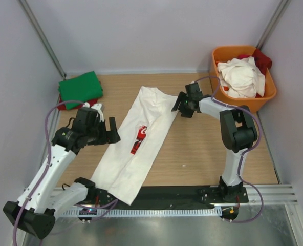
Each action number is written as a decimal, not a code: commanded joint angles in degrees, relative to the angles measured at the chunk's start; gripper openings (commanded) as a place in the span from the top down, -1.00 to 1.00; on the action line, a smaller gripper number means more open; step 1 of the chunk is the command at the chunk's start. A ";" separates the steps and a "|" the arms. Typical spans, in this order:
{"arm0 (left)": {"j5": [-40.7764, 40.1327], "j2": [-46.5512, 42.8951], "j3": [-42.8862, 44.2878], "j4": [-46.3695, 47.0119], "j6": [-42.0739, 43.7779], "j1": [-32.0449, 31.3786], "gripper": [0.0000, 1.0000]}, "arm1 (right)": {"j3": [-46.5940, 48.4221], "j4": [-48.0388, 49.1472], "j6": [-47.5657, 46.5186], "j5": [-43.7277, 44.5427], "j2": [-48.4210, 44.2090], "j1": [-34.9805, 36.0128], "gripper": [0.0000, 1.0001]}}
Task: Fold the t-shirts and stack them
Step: Fold the tshirt
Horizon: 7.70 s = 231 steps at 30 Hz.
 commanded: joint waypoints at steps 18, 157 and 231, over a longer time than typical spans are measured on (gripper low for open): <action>4.45 -10.90 -3.01 4.57 -2.84 0.01 -0.83 | 71.24 -20.51 -20.89 3.90 43.24 -1.83 -0.13; -13.66 -27.43 -8.09 7.39 -4.85 0.80 -0.99 | 47.02 -15.16 -8.94 5.48 27.27 29.27 -0.35; -13.92 -21.10 -6.95 7.04 -4.41 1.94 -0.93 | 55.32 -3.74 -16.77 2.40 15.89 -3.94 -0.93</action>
